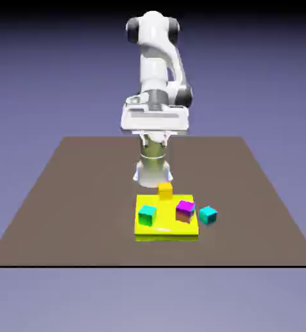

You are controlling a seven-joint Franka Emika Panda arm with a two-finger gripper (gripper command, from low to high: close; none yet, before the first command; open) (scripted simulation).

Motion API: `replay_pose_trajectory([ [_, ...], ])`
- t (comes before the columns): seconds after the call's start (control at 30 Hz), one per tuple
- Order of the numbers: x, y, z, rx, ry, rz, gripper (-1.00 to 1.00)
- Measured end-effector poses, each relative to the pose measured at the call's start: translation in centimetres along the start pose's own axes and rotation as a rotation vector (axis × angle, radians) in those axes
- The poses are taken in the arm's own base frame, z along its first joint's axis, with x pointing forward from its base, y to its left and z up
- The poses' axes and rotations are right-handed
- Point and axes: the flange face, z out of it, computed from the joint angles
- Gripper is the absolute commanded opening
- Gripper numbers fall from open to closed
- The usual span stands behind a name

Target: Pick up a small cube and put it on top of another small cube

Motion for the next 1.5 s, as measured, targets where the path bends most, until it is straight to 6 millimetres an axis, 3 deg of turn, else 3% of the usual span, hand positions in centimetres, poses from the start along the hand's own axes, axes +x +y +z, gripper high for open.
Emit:
replay_pose_trajectory([
  [0.27,-10.8,-2.7,8.2,-0.232,-0.285,-0.6,0.0],
  [0.47,-19.5,-2.7,11.9,-0.33,-0.492,-1.039,0.0],
  [0.6,-25.3,-2.6,13.0,-0.346,-0.604,-1.339,0.0],
  [0.73,-29.8,-2.4,13.3,-0.335,-0.684,-1.612,0.0],
  [0.97,-36.8,-3.8,11.7,-0.229,-0.694,-2.075,0.0],
  [1.03,-36.8,-3.8,11.7,-0.228,-0.694,-2.076,0.0],
  [1.23,-38.0,-0.8,16.5,-0.226,-0.694,-2.074,0.0],
  [1.27,-38.3,-0.2,17.3,-0.228,-0.694,-2.076,-1.0],
  [1.33,-38.3,-0.2,17.3,-0.228,-0.695,-2.076,-1.0],
  [1.5,-37.0,-3.1,13.1,-0.224,-0.696,-2.072,-1.0],
])
